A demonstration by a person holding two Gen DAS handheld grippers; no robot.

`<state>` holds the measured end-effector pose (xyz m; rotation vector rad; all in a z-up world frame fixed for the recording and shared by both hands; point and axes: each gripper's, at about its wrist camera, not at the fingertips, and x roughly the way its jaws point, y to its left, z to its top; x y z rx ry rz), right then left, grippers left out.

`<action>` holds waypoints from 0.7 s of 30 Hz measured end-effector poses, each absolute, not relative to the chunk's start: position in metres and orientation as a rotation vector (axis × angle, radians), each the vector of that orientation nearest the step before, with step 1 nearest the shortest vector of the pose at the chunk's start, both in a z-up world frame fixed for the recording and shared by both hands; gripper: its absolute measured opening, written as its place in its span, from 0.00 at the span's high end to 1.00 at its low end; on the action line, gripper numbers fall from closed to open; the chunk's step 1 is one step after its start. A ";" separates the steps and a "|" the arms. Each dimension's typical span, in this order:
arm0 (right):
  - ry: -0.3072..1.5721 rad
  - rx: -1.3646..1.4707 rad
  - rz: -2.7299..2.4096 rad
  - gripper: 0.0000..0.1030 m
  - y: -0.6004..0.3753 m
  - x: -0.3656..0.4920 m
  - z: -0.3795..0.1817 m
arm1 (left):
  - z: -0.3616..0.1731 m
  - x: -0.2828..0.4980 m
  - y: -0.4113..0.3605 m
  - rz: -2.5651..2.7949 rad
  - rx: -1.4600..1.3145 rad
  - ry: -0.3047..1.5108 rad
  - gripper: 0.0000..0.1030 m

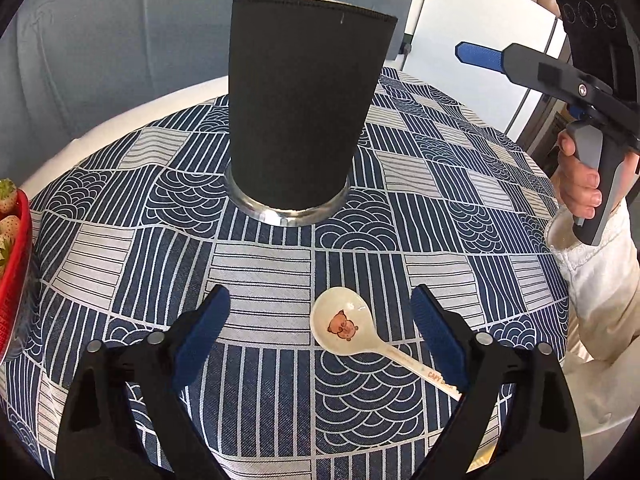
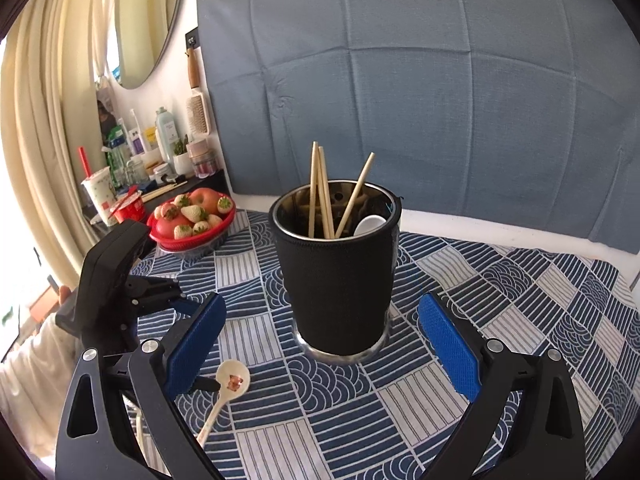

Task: Organize utensils
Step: 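Close the left tool on a white spoon's bowl while the right tool grasps a printed spoon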

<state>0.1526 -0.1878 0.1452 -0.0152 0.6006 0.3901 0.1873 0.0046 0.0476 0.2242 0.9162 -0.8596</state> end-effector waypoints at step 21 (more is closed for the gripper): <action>0.692 -0.026 0.452 0.10 -0.177 0.149 0.110 | 0.041 0.202 0.023 -0.679 0.156 0.968 0.93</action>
